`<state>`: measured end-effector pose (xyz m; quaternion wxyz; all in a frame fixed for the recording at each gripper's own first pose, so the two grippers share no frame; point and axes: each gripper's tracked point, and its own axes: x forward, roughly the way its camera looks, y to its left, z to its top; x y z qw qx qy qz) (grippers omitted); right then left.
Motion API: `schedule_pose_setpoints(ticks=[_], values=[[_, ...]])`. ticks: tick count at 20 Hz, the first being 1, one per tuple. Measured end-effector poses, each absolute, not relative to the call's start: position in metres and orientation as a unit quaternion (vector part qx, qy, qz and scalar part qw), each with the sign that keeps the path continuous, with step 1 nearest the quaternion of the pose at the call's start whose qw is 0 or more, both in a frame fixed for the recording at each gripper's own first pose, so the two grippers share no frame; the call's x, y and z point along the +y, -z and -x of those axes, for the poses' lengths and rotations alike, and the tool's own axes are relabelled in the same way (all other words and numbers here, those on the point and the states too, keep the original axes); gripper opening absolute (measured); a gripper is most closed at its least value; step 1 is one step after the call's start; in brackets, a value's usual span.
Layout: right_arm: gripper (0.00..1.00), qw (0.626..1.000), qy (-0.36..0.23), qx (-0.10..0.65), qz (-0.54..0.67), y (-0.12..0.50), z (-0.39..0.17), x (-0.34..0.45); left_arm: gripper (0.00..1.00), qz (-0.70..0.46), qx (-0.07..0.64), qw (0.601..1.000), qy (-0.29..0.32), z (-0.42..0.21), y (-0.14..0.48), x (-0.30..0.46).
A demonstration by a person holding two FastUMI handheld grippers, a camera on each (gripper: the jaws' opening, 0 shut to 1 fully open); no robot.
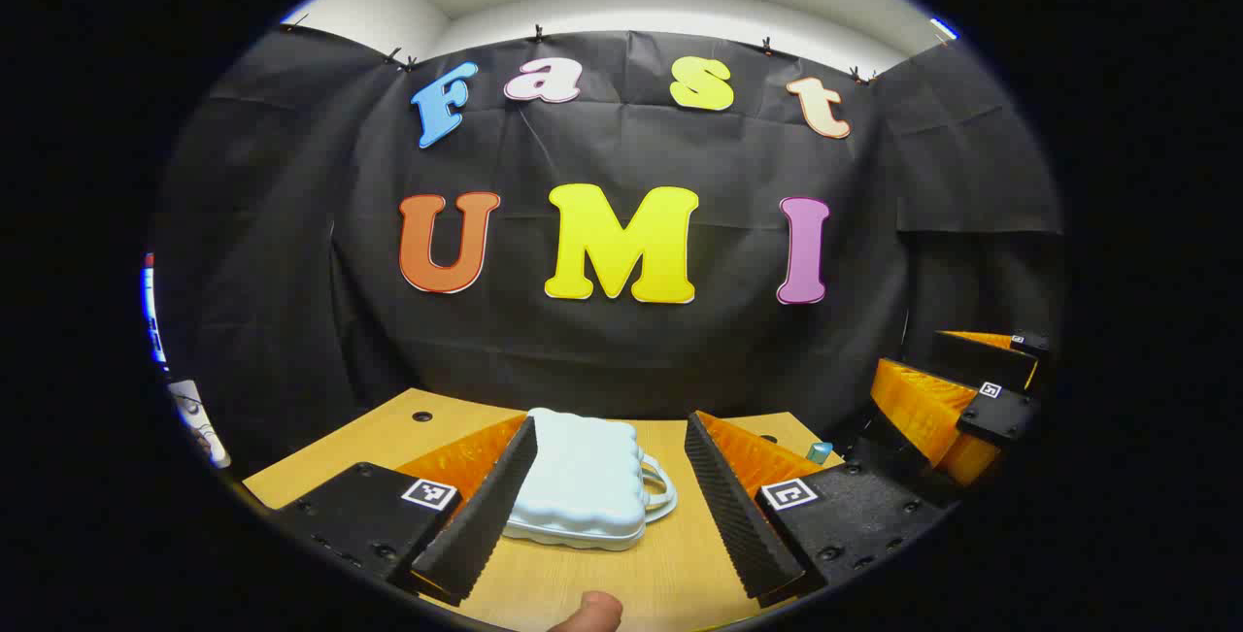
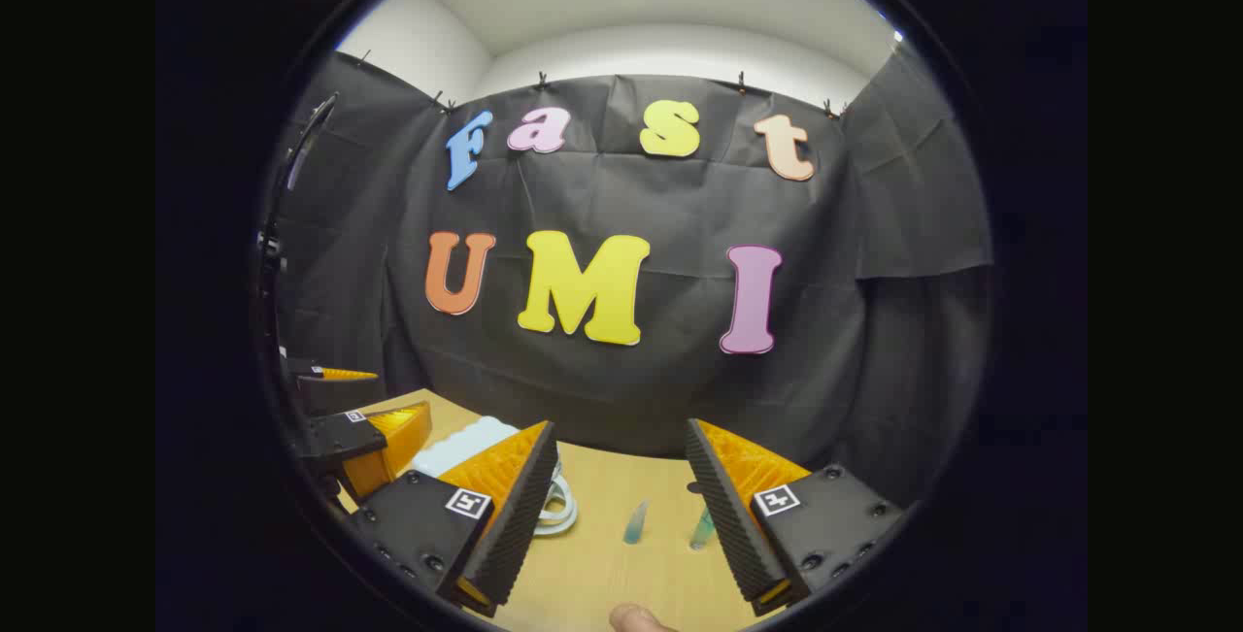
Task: First open the suitcase, pack the skin care products into it, and then close the suitcase.
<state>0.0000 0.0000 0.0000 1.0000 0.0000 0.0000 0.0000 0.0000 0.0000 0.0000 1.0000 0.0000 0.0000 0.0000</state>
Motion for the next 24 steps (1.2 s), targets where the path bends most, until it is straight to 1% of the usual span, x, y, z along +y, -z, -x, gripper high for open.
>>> schedule_pose_setpoints(ticks=[3, 12, 24], values=[[0.80, 1.000, 0.000, 0.011, -0.007, 0.006, -0.006, -0.003, 0.98, 0.003, 0.001, 1.000, -0.002, -0.007, -0.001, -0.002], [0.80, 1.000, 0.002, 0.006, -0.013, 0.001, -0.023, -0.010, 0.98, -0.014, -0.013, 1.000, 0.010, -0.017, -0.011, -0.016], [0.80, 1.000, -0.003, 0.019, -0.006, 0.009, -0.029, -0.011, 0.98, -0.004, 0.005, 1.000, 0.006, -0.024, 0.003, -0.016]])
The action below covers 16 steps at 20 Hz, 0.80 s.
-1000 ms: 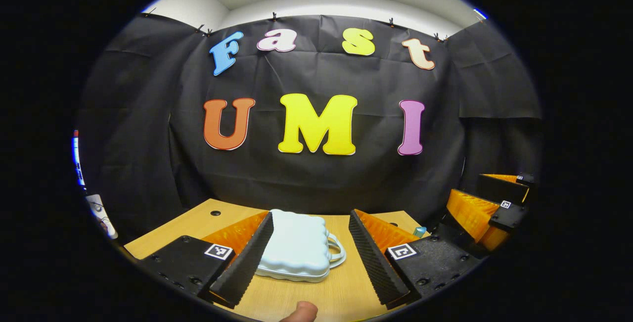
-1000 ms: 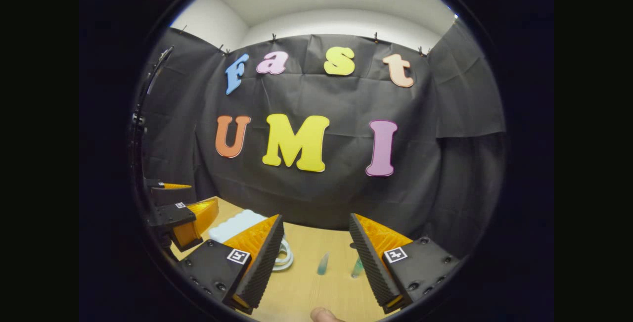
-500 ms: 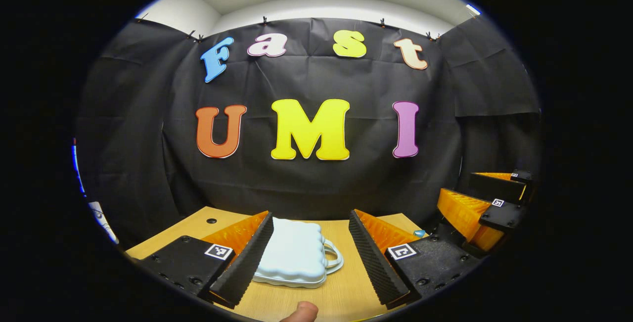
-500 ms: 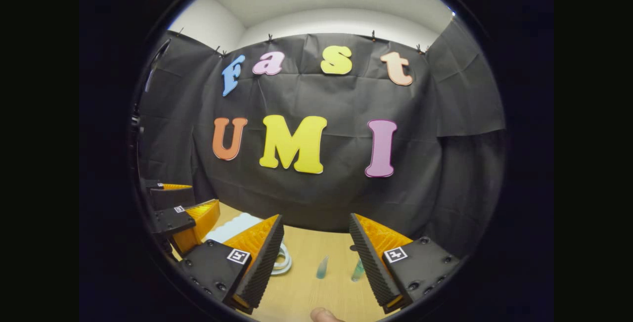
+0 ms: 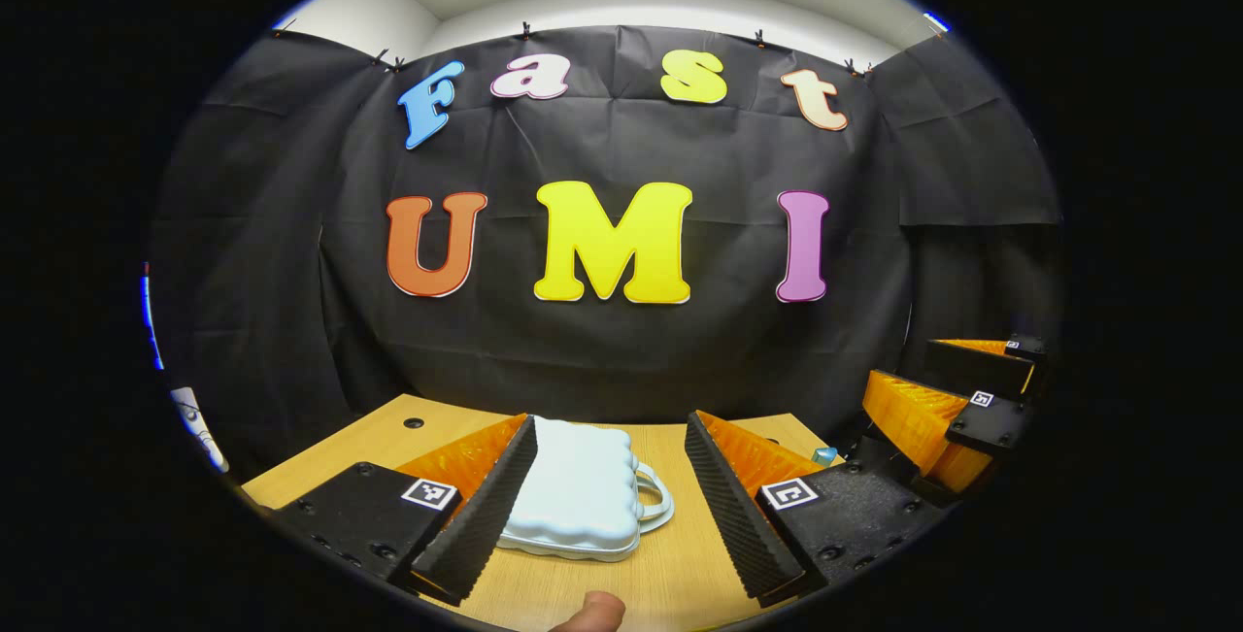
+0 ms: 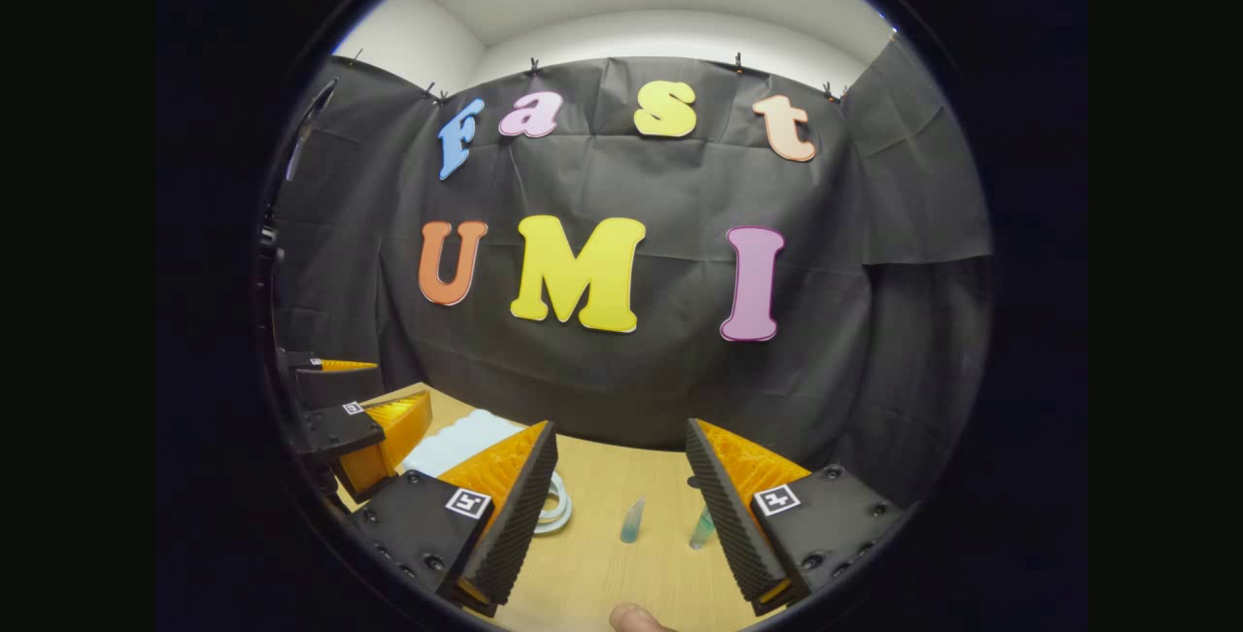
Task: First open the suitcase, pack the skin care products into it, and then close the suitcase.
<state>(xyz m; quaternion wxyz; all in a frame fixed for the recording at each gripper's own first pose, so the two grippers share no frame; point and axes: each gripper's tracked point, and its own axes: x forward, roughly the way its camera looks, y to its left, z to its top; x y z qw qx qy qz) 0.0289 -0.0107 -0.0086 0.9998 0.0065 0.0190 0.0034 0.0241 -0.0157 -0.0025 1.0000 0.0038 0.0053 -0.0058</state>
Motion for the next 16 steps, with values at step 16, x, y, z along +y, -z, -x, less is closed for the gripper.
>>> schedule_pose_setpoints(ticks=[16], values=[[0.80, 1.000, 0.004, 0.026, -0.004, 0.0145, -0.0247, -0.0182, 0.98, -0.043, -0.014, 0.999, 0.007, -0.0278, 0.0058, -0.0172]])
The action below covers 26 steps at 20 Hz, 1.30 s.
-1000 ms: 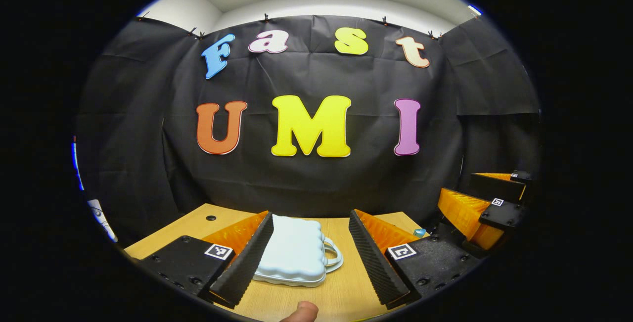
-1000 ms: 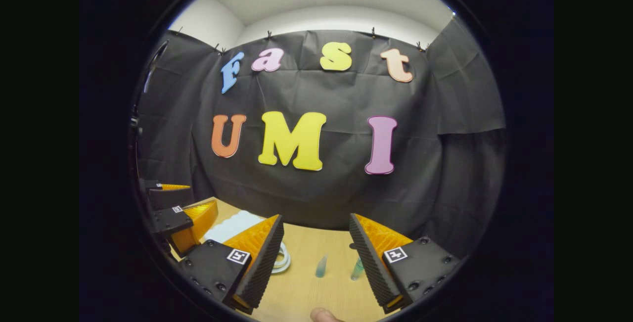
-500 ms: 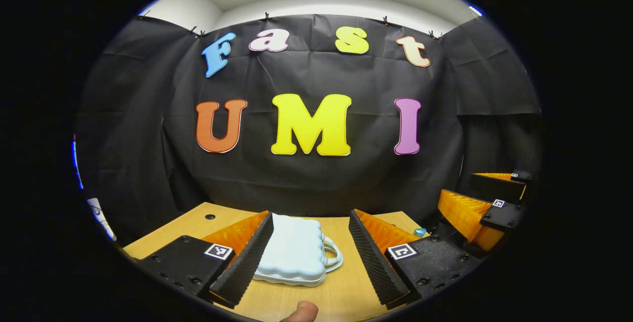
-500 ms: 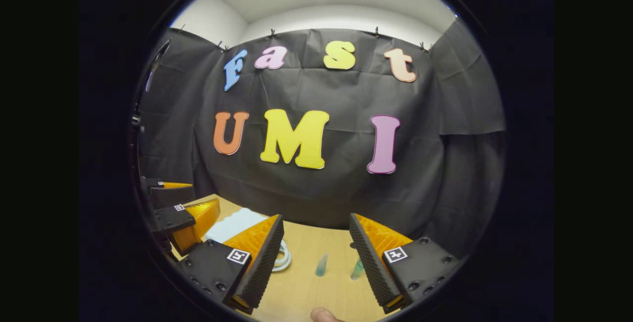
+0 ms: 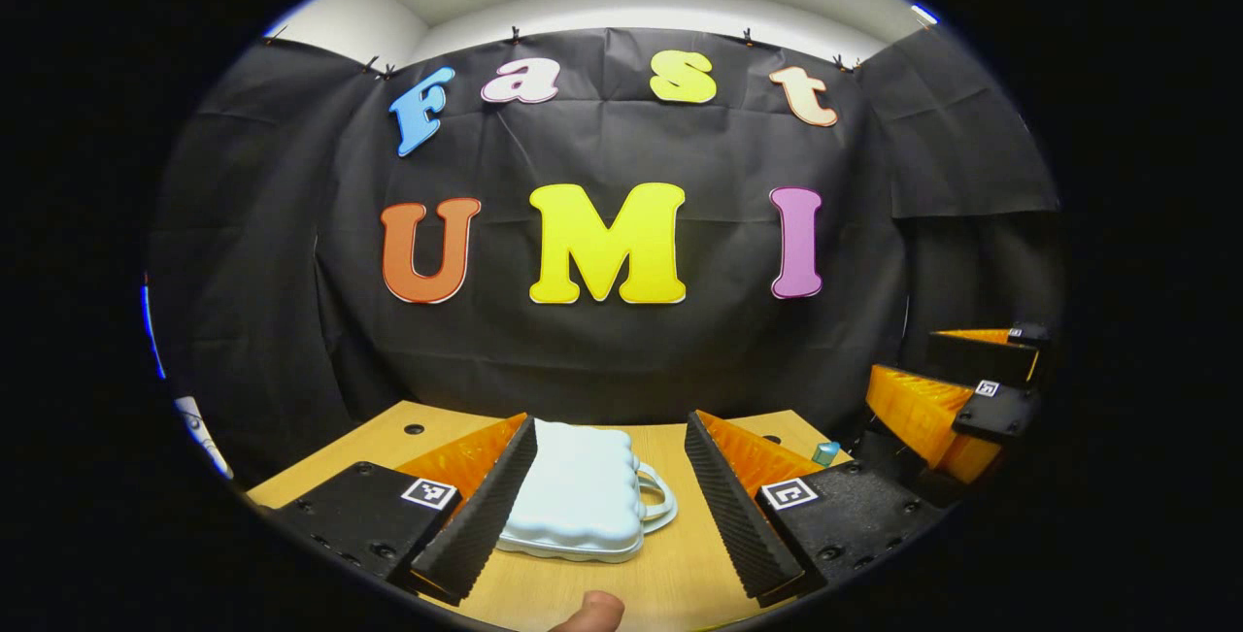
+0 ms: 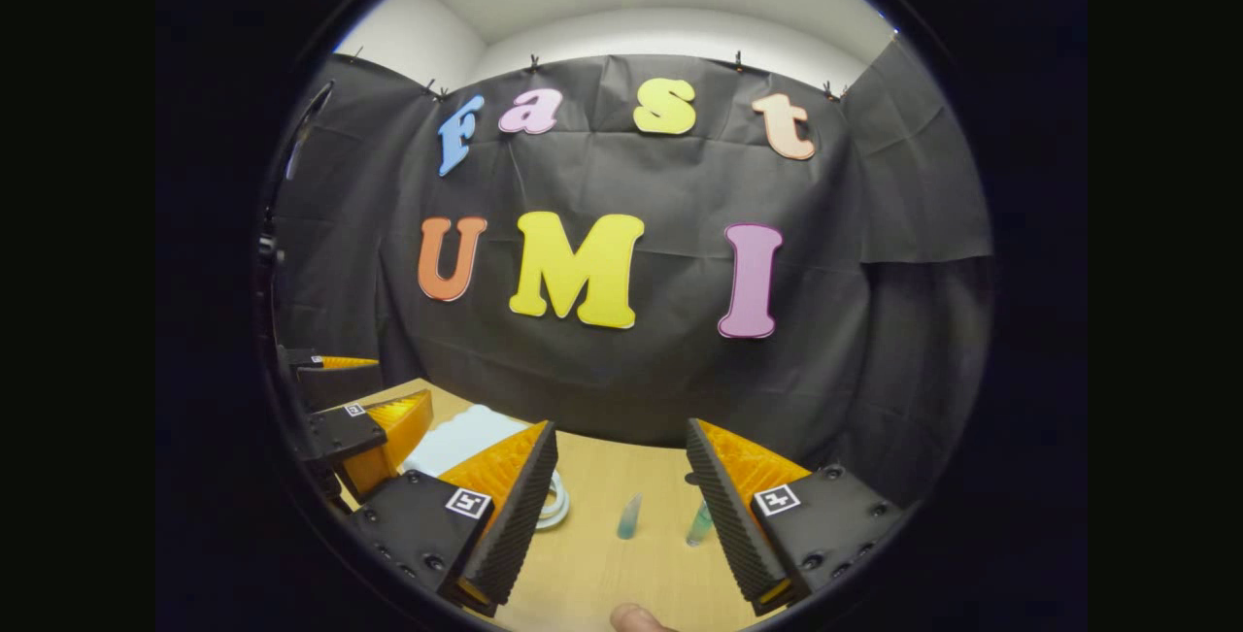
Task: First open the suitcase, pack the skin care products into it, and then close the suitcase.
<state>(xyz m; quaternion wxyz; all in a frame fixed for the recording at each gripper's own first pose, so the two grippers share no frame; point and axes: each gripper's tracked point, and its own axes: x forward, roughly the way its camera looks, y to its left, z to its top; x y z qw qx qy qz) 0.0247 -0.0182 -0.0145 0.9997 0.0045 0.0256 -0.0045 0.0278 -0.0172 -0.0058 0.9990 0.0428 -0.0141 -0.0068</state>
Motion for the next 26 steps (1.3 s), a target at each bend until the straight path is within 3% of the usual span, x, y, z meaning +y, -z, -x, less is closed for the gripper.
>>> schedule_pose_setpoints(ticks=[11, 19, 26], values=[[0.80, 0.998, 0.060, 0.033, 0.002, 0.039, -0.015, -0.101, 0.99, -0.289, 0.005, 0.957, 0.017, -0.092, 0.118, -0.039], [0.79, 0.990, 0.126, 0.054, -0.033, 0.068, -0.028, -0.206, 0.98, -0.519, 0.055, 0.853, 0.027, -0.161, 0.209, -0.057], [0.79, 0.988, 0.123, 0.080, -0.049, 0.102, -0.037, -0.253, 0.96, -0.638, 0.096, 0.764, 0.025, -0.206, 0.245, -0.057]])
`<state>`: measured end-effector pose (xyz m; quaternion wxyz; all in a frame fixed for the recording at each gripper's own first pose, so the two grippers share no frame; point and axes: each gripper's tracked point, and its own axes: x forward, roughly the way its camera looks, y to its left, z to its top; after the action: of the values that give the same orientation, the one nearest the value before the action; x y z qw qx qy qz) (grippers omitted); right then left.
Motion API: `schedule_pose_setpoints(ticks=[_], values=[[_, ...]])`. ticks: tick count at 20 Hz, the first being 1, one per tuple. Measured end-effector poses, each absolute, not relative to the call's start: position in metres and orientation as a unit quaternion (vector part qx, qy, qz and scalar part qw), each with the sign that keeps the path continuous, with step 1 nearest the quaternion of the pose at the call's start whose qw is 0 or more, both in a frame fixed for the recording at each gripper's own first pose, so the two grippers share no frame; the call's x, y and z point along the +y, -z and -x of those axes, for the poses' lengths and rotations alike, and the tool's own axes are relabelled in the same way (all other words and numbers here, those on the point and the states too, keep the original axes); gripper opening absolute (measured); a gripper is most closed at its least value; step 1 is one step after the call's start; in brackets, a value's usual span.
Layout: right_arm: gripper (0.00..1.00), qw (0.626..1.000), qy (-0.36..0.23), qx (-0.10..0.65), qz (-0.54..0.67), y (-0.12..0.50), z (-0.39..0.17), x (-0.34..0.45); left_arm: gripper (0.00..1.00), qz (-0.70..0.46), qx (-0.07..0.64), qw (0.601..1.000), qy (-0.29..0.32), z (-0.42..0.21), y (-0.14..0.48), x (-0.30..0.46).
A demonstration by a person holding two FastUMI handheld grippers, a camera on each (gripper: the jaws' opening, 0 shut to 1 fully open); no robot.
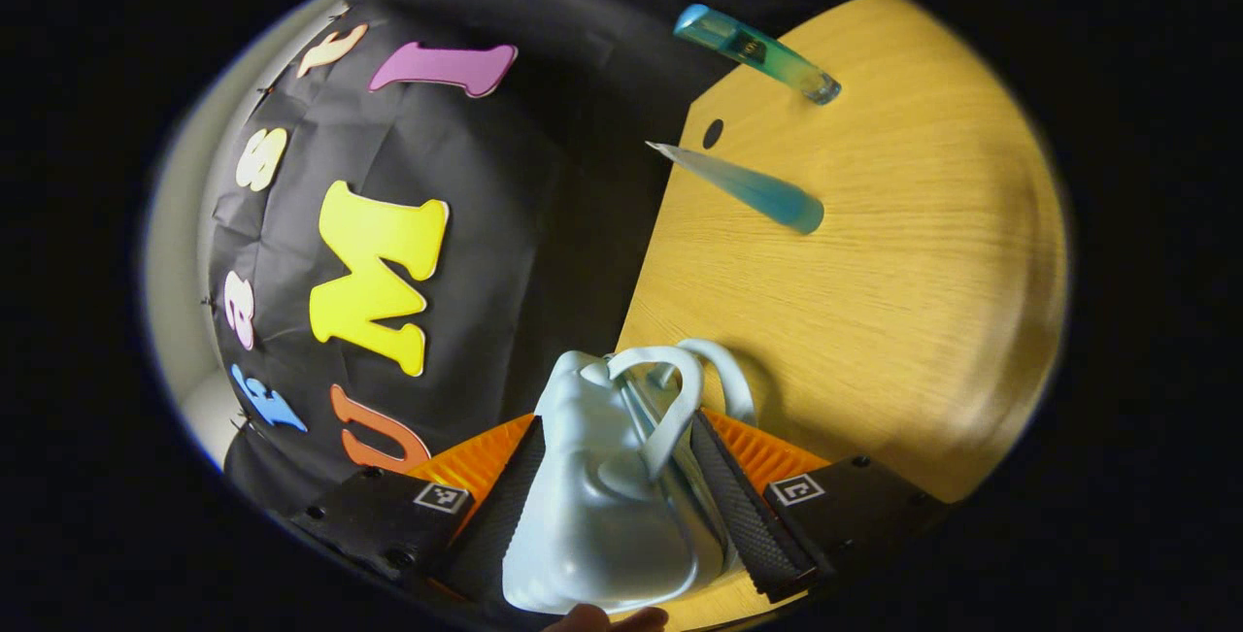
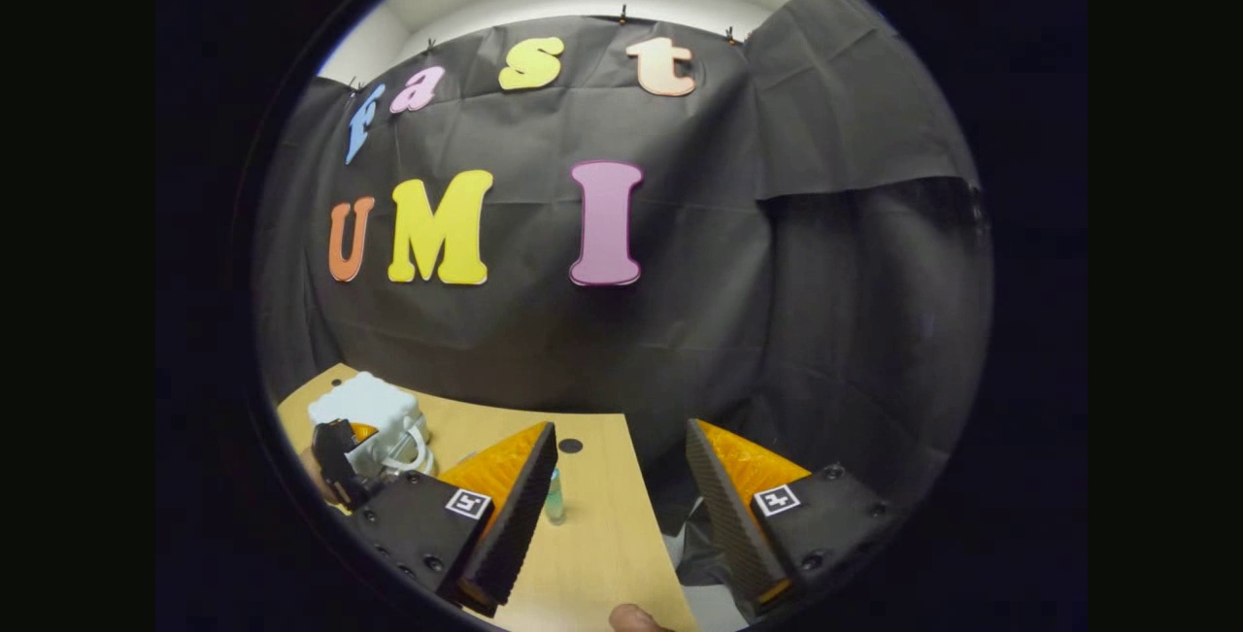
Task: First open the suitcase, pack the skin care products into it, and then close the suitcase.
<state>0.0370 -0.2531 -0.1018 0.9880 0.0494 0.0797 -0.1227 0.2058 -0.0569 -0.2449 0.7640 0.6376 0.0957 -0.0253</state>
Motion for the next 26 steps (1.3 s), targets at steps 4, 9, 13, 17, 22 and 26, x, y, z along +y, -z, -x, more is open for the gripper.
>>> schedule_pose_setpoints(ticks=[4, 9, 13, 17, 22, 26], values=[[0.79, 0.988, 0.106, 0.095, -0.061, 0.121, -0.040, -0.262, 0.85, -0.678, 0.143, 0.721, 0.017, -0.212, 0.263, -0.047], [0.80, 0.990, 0.076, 0.099, -0.058, 0.128, -0.041, -0.262, 0.58, -0.688, 0.165, 0.707, 0.017, -0.221, 0.268, -0.049], [0.79, 0.991, 0.054, 0.111, -0.051, 0.133, -0.046, -0.255, 0.29, -0.697, 0.189, 0.692, 0.021, -0.228, 0.274, -0.050], [0.79, 0.993, 0.047, 0.101, -0.045, 0.116, -0.050, -0.241, 0.15, -0.690, 0.192, 0.698, 0.017, -0.225, 0.272, -0.051], [0.79, 0.991, 0.069, 0.102, -0.042, 0.101, -0.046, -0.222, 0.04, -0.654, 0.164, 0.738, 0.008, -0.221, 0.257, -0.048], [0.79, 0.990, 0.102, 0.091, -0.031, 0.087, -0.044, -0.203, 0.03, -0.607, 0.159, 0.779, 0.026, -0.218, 0.243, -0.042]])
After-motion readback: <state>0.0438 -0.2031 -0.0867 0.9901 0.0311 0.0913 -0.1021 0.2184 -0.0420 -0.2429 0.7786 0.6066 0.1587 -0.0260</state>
